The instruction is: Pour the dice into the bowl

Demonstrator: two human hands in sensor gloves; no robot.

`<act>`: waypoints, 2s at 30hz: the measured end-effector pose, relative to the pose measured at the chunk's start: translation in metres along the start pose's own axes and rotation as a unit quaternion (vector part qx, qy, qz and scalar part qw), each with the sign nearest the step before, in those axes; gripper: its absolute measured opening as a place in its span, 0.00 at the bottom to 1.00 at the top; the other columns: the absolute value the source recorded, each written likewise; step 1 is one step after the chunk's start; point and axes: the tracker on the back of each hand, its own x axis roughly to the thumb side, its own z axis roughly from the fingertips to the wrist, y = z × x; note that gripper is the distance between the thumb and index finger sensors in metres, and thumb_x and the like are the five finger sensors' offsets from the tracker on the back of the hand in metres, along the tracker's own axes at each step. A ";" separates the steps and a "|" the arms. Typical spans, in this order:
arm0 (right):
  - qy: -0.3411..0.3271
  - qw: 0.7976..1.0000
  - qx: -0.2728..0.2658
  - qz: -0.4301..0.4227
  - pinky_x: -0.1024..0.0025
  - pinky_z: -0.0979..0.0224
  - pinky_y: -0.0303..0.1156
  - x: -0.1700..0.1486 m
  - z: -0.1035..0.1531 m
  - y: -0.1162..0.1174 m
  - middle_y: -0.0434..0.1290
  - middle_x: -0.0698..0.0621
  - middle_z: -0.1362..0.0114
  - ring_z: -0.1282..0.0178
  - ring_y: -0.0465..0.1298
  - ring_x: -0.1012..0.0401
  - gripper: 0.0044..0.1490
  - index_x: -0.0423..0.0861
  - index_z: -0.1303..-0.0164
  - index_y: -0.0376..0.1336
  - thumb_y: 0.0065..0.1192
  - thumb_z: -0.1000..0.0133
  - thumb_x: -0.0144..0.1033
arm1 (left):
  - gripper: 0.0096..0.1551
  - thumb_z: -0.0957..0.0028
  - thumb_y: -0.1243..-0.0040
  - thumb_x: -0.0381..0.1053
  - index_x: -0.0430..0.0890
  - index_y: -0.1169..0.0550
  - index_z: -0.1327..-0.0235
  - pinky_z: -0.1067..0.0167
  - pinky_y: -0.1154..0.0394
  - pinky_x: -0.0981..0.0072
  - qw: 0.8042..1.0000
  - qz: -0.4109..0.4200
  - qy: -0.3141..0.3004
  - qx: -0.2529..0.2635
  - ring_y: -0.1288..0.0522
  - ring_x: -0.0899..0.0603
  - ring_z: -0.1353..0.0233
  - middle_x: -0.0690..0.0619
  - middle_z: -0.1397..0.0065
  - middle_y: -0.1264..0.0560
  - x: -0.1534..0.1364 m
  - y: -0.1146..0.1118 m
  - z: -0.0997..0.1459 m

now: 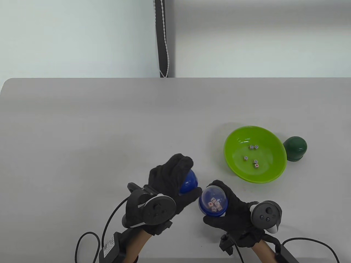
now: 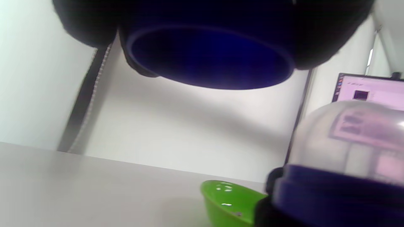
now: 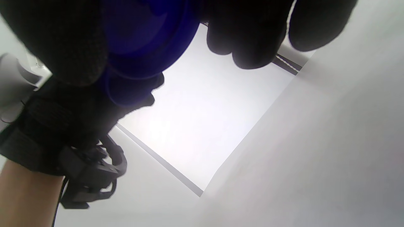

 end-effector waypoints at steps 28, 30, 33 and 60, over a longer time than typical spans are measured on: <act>0.007 1.000 0.003 0.009 0.35 0.34 0.68 -0.007 -0.005 -0.004 0.65 0.32 0.23 0.29 0.74 0.39 0.74 0.29 0.19 0.45 0.77 0.56 0.65 | 0.52 0.45 0.36 0.65 0.36 0.39 0.19 0.37 0.32 0.27 0.964 -0.160 0.156 -0.146 0.25 0.27 0.29 0.27 0.21 0.35 -0.116 -0.102 0.019; 0.006 1.000 0.007 0.011 0.35 0.34 0.68 -0.006 -0.005 -0.003 0.65 0.32 0.23 0.29 0.74 0.39 0.74 0.29 0.19 0.45 0.77 0.56 0.65 | 0.52 0.45 0.36 0.65 0.36 0.39 0.19 0.37 0.32 0.27 0.962 -0.168 0.154 -0.153 0.25 0.27 0.29 0.27 0.21 0.35 -0.116 -0.104 0.019; 0.005 1.000 0.005 0.012 0.34 0.34 0.68 -0.006 -0.004 -0.003 0.65 0.32 0.23 0.29 0.74 0.39 0.74 0.29 0.19 0.45 0.77 0.56 0.65 | 0.52 0.45 0.37 0.65 0.36 0.40 0.19 0.37 0.32 0.27 0.960 -0.169 0.156 -0.163 0.25 0.27 0.29 0.27 0.21 0.36 -0.117 -0.108 0.020; 0.017 0.999 -0.015 0.026 0.33 0.33 0.66 -0.011 -0.004 -0.012 0.64 0.33 0.21 0.27 0.73 0.40 0.74 0.31 0.18 0.44 0.77 0.55 0.65 | 0.60 0.43 0.42 0.69 0.33 0.50 0.16 0.35 0.44 0.17 0.996 0.020 0.071 -0.043 0.39 0.20 0.22 0.23 0.17 0.46 -0.063 -0.056 0.018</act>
